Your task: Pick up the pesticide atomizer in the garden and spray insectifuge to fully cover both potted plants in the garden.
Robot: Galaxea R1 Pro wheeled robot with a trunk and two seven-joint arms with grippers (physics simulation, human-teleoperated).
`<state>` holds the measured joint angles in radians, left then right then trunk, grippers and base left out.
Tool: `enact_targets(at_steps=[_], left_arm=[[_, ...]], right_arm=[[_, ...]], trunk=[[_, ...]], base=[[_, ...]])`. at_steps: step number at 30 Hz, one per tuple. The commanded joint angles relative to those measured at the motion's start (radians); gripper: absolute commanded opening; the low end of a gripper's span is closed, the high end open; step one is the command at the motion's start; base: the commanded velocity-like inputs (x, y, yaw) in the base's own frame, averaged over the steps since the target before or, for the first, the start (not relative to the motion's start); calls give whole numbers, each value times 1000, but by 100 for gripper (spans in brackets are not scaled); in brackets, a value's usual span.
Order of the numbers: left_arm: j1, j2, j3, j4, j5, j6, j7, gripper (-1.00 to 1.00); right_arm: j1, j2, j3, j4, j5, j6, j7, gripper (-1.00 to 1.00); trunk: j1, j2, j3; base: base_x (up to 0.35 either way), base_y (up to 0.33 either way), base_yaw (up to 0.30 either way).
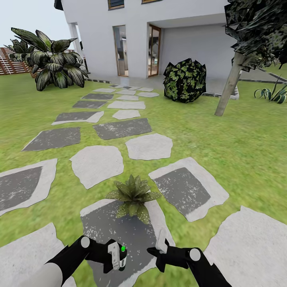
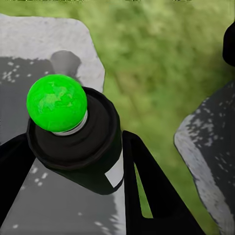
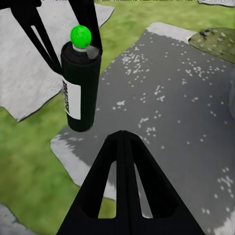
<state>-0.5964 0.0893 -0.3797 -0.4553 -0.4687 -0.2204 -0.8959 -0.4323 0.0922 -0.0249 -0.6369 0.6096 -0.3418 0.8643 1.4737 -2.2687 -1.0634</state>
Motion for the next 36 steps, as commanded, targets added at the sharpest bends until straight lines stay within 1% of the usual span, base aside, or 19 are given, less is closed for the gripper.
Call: enact_targets(at_steps=[1,4,6,8,10,14,16,23,26,31,36], left_arm=[[0,0,-2,-2,-6,-6,2,-100],[0,-9,-1,-1,-6,-7,4,-100],[0,-13,-2,0,-7,-7,4,-100],[0,-22,-3,0,-7,-7,5,-100],[0,-31,-17,0,-15,-6,5,-100],[0,-43,-36,-1,-21,-6,5,-100],[0,-48,-38,-1,-20,-6,5,-100],[0,-84,-39,-2,-21,-7,4,-100],[0,-92,-39,-2,-20,-6,5,-100],[0,-95,-39,-10,-18,-7,5,-100],[0,-105,-39,-11,-19,-7,5,-100]], right_arm=[[0,4,-3,-1,7,-4,2,-100],[-1,19,-3,-1,7,-3,2,-100],[-1,23,-3,-2,7,-3,2,-100],[-2,29,-3,-3,7,-3,2,-100],[-2,33,-3,-3,7,-3,2,-100],[-2,35,-3,-3,7,-3,2,-100],[-2,35,-3,-3,7,-3,2,-100],[-2,35,-3,-3,7,-3,2,-100],[-2,35,-3,-3,8,-3,2,-100],[-2,35,-3,-3,8,-3,2,-100],[-2,35,-3,-3,7,-3,2,-100]], trunk=[[0,0,-1],[0,0,-1],[0,0,-1],[0,0,-1],[0,0,-1],[0,0,-1],[0,0,-1],[0,0,-1],[0,0,-1],[0,0,-1],[0,0,-1]], base=[[0,0,0],[0,0,0],[0,0,0],[0,0,0],[0,0,0],[0,0,0],[0,0,0],[0,0,0],[0,0,0],[0,0,0],[0,0,0]])
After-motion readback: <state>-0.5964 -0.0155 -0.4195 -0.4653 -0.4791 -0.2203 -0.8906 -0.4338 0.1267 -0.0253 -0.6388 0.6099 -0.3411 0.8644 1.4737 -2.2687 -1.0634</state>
